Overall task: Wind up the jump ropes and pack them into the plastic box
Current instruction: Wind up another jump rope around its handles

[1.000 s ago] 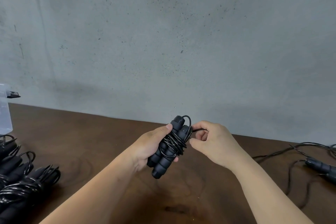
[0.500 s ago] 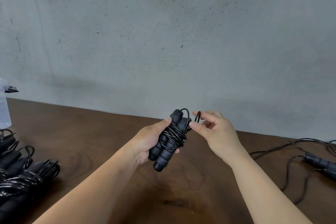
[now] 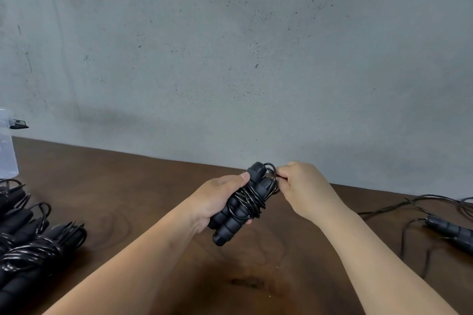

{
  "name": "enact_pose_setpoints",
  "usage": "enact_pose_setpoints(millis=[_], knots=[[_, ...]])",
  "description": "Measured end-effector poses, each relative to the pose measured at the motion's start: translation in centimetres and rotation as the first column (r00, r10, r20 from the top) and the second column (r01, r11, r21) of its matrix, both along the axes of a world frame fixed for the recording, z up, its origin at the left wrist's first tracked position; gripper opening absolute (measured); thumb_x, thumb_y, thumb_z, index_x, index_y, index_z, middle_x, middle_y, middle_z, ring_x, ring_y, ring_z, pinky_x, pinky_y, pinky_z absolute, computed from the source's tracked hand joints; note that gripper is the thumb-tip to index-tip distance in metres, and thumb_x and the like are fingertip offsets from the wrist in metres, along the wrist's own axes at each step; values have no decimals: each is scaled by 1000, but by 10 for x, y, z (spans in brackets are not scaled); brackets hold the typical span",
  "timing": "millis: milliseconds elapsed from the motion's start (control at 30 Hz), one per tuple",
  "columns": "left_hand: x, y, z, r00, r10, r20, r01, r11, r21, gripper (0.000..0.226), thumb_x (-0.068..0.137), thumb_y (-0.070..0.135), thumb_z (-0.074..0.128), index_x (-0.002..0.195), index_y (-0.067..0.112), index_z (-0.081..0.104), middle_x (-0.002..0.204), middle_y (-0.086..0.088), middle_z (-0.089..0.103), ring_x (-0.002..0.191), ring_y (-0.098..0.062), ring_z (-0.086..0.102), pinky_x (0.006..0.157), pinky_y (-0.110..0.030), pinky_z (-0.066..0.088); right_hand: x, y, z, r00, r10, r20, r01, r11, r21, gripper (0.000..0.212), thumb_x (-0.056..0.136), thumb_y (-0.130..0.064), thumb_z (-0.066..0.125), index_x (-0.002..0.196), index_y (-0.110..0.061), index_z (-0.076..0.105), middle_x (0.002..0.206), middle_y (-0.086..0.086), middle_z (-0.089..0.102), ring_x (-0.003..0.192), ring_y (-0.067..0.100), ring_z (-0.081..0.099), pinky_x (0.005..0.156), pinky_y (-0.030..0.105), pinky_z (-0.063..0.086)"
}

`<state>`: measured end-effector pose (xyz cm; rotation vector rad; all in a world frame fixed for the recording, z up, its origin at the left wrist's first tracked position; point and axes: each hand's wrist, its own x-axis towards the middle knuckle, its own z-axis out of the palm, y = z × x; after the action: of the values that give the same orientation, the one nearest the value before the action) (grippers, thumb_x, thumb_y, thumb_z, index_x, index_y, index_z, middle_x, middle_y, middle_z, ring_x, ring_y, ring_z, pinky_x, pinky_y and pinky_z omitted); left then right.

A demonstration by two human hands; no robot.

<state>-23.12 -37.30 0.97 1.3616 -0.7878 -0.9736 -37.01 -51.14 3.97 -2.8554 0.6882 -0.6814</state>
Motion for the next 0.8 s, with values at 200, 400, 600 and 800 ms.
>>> enact_pose_setpoints(millis=[200, 400, 600, 800], knots=[[-1, 4, 4, 998, -4, 69, 1, 999, 44, 39, 95, 44, 57, 115, 12, 64, 95, -23, 73, 75, -37, 69, 72, -42, 60, -6, 2, 3, 994, 80, 77, -87, 992, 90, 16, 93, -9, 56, 99, -16, 70, 86, -2, 60, 80, 15, 57, 70, 28, 48], [-3, 7, 5, 994, 55, 97, -57, 998, 17, 32, 93, 42, 61, 115, 19, 65, 94, -19, 74, 74, -37, 71, 72, -43, 60, -15, 16, 12, 977, 35, 209, -108, 930, 352, 41, 87, -20, 64, 125, -33, 54, 94, -21, 71, 83, -6, 62, 76, 10, 47], [-10, 2, 5, 972, 159, 173, -155, 987, -35, 26, 93, 41, 62, 107, 19, 68, 90, -13, 75, 74, -33, 73, 73, -42, 61, -6, 29, 6, 970, -45, 241, 10, 989, 145, 17, 87, -37, 69, 78, -23, 66, 62, -11, 56, 56, 5, 50, 54, 20, 36], [-14, -5, 7, 944, 300, 138, -291, 953, -84, 31, 93, 38, 63, 103, 10, 69, 82, -8, 71, 61, -17, 66, 52, -23, 52, 6, 47, -10, 928, -12, 372, 74, 985, -154, 19, 91, -36, 66, 84, -21, 75, 98, -8, 50, 85, 13, 51, 58, 33, 48]])
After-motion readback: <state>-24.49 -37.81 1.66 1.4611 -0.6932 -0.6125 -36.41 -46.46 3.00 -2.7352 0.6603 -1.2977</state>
